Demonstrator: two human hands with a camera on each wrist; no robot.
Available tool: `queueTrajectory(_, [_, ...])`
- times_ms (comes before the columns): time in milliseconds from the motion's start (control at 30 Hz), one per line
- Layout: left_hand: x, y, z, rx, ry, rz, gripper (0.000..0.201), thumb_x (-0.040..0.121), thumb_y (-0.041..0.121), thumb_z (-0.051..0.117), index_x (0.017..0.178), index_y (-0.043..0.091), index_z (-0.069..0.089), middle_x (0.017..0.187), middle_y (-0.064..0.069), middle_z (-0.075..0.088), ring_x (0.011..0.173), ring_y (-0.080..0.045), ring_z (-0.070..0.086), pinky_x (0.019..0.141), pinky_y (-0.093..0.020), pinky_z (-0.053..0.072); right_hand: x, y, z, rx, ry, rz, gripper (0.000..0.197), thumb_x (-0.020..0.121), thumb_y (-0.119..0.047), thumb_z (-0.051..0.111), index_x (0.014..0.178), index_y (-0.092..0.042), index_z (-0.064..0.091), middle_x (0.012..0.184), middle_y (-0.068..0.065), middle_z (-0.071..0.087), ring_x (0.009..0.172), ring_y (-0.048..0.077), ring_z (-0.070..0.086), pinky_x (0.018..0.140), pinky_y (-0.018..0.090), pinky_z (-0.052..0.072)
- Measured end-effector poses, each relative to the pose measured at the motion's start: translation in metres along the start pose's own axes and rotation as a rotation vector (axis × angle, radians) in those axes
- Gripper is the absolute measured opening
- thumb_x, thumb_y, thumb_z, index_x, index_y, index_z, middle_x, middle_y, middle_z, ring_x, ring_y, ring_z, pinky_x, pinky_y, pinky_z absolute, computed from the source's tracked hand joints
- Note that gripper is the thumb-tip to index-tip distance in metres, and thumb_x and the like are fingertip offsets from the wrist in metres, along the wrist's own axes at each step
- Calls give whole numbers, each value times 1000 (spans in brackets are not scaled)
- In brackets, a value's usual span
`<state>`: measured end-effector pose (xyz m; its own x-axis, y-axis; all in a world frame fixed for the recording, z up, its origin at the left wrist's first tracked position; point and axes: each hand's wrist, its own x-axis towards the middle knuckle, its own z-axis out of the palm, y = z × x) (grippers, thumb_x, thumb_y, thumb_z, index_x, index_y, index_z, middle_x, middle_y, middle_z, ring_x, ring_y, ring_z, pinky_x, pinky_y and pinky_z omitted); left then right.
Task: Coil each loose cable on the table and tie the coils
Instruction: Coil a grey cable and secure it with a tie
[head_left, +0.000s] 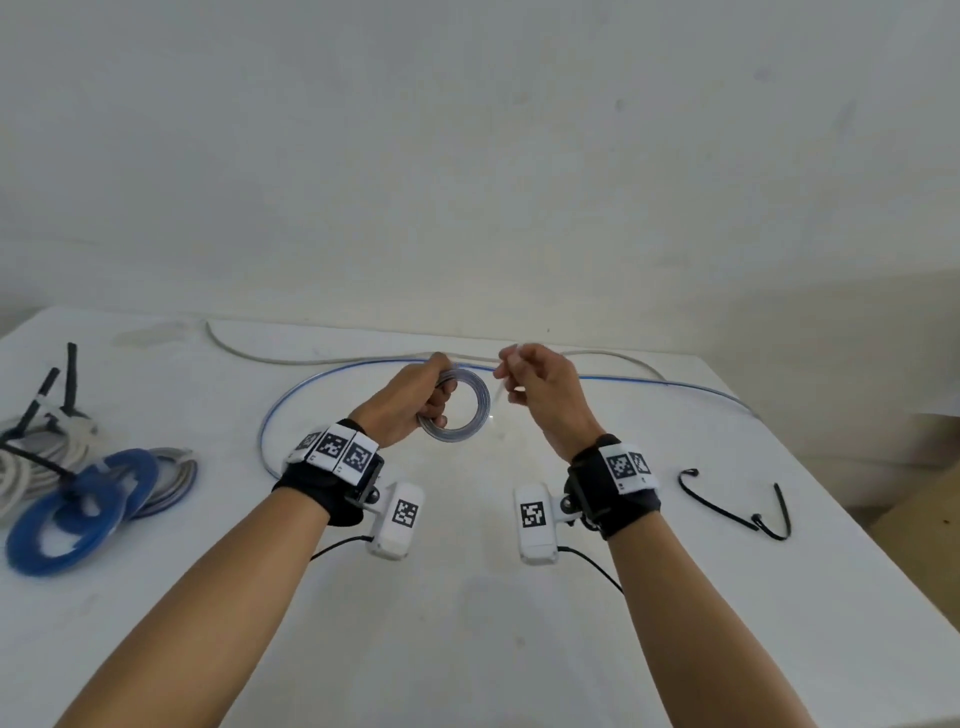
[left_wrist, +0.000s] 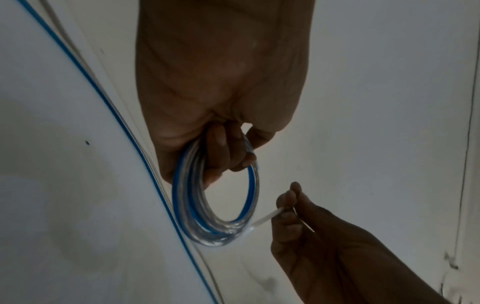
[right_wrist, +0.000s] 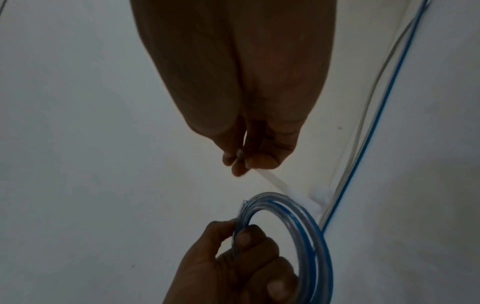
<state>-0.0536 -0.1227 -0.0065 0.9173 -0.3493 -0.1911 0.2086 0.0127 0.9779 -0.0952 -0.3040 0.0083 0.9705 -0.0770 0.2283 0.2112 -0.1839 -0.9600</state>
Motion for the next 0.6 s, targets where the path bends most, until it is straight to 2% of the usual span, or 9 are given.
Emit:
queueTrajectory(100, [5,-4,-24,-39,123,40,39,102,28,40,67,13,48,59,0,25,46,-15,18,54,-31,37,13,-1,27,109,53,-45,22,109,-9,41,104,-4,62,82,-2,60,67,9,49,66,25,46])
queueTrajectory(200, [10,-15,-44,-66,226,83,39,102,26,41,66,13,48,62,-4,28,44,-15,20,54,-31,34,24,-5,52,137,30,-105,27,110,-10,37,107,-8,64,80,-3,61,66,13,48,63,26,45])
queueTrajectory(300, [11,-31,-59,-104,294,170,42,107,26,39,71,11,51,60,-6,34,44,-14,28,51,-27,33,30,-3,80,98,-113,-202,30,111,-9,35,111,-7,65,81,-1,67,63,14,47,59,26,41])
queueTrajectory(367, [7,-36,-69,-108,347,208,38,107,24,40,76,8,55,64,-8,42,48,-15,34,51,-28,35,33,1,98,49,-221,-216,29,111,-10,35,110,-7,64,84,3,70,64,15,49,60,24,41])
queueTrajectory(433, [4,-35,-78,-66,376,237,33,103,22,40,78,9,55,64,-4,45,51,-15,38,54,-29,37,36,8,114,18,-270,-233,28,111,-10,35,109,-8,63,84,8,70,65,15,52,61,23,42])
queueTrajectory(600, [2,-25,-93,-39,449,187,22,97,24,44,79,14,52,64,-1,41,52,-14,39,62,-36,39,42,24,133,-12,-217,-284,28,111,-13,37,106,-14,65,87,9,67,73,31,55,64,32,46])
